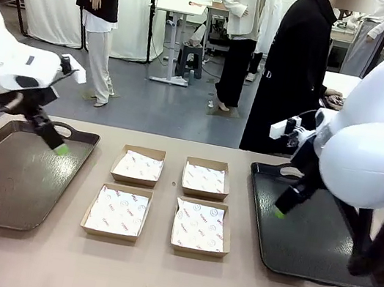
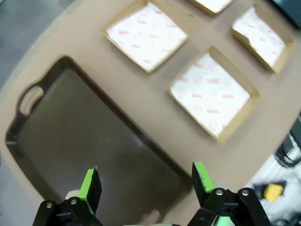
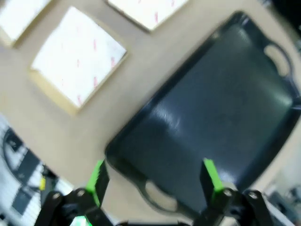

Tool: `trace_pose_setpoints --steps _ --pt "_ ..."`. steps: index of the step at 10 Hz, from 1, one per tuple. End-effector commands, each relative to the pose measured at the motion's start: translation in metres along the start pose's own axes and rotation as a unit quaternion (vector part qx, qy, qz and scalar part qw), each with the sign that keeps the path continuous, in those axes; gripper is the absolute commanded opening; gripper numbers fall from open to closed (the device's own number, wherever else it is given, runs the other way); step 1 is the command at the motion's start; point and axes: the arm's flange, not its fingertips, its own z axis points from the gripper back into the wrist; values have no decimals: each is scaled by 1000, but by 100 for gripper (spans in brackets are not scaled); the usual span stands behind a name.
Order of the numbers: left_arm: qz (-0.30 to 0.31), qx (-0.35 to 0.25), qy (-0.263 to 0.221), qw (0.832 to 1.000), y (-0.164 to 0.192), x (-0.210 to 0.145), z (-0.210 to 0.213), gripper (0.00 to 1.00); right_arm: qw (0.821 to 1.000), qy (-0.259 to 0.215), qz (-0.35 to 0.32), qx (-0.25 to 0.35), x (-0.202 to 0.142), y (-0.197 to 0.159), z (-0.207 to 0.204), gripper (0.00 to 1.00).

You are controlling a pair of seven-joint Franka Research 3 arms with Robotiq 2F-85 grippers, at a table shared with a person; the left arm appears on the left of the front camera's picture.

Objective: Individually package the donuts and arrange them on the tray.
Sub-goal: Pick up one Paper togo box.

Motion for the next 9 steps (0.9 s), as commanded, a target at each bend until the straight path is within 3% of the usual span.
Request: trace_pose_setpoints --steps 1,2,3,8,9 --pt "18 -32 10 999 -52 -143 -12 100 1000 13 16 -8 -127 40 -22 100" --pt "34 -27 24 999 -54 -144 -18 100 1000 5 15 -12 -126 39 -24 100" --pt "7 -19 15 1000 1 -13 15 100 1000 17 1 2 -12 1 14 100" --pt "9 -18 24 1000 -1 -16 20 100 1000 22 2 3 -16 2 19 100" --pt "70 -125 -24 989 14 -16 20 100 992 -10 -44 121 -19 -15 15 100"
